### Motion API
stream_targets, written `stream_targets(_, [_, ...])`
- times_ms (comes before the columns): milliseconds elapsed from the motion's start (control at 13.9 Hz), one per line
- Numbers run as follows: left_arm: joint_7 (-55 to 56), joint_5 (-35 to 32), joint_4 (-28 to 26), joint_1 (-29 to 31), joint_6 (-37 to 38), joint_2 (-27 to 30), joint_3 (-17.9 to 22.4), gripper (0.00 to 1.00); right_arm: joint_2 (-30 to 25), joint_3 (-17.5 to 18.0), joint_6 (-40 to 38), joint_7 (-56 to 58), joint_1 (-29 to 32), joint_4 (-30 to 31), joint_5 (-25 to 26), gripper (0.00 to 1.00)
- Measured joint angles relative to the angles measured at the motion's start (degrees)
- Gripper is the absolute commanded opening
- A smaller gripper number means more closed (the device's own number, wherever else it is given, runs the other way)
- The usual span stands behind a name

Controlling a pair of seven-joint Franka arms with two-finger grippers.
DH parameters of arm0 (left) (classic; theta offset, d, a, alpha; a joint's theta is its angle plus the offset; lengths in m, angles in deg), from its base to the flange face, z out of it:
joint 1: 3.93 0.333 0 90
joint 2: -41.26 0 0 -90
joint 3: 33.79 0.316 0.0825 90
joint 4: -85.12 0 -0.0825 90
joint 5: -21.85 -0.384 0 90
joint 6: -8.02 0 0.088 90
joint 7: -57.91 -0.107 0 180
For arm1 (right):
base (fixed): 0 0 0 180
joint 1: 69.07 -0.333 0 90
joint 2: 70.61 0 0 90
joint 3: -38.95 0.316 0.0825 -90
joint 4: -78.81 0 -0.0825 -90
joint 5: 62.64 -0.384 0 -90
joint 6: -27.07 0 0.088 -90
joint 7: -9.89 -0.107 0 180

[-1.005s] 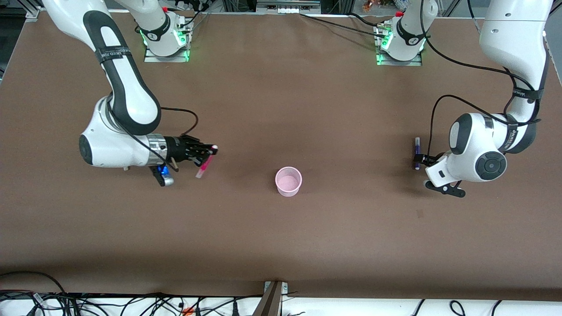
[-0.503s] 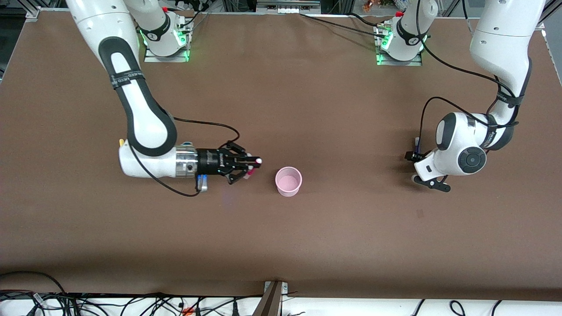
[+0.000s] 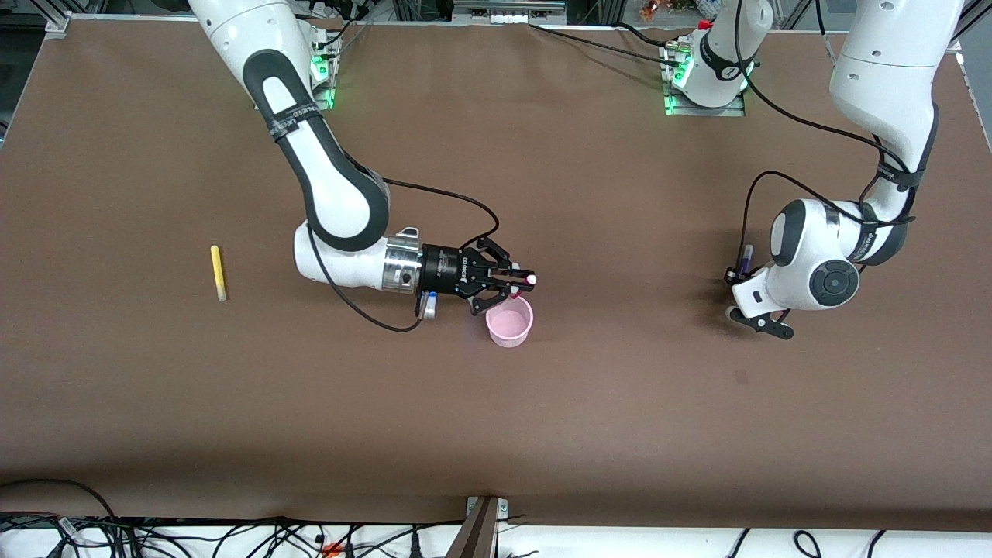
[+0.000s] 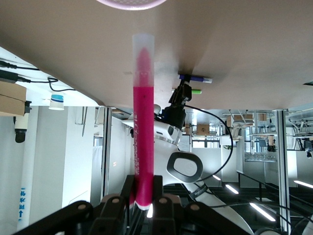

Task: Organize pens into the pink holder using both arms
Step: 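Insert the pink highlighter into the holder while the left gripper grasps the marker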

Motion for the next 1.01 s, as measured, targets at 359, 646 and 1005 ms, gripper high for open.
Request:
stream_targets(359, [-0.04, 0.00, 0.02, 0.00, 0.01, 0.00, 0.00, 0.00, 3.54, -0.01, 1.14, 0.04, -0.58, -2.18, 0.00, 0.00])
stream_targets(646, [-0.07, 0.01, 1.51, -0.01, 0.08, 0.43, -0.43, 0.00, 5.14, -0.01, 1.28, 0.66, -0.69, -2.28, 0.06, 0.00])
stream_targets(1005, [-0.07, 0.01, 5.22, -0.11, 5.14, 5.03, -2.45, 0.00, 6.49, -0.05, 1.33, 1.60, -0.80, -2.37, 0.13, 0.00])
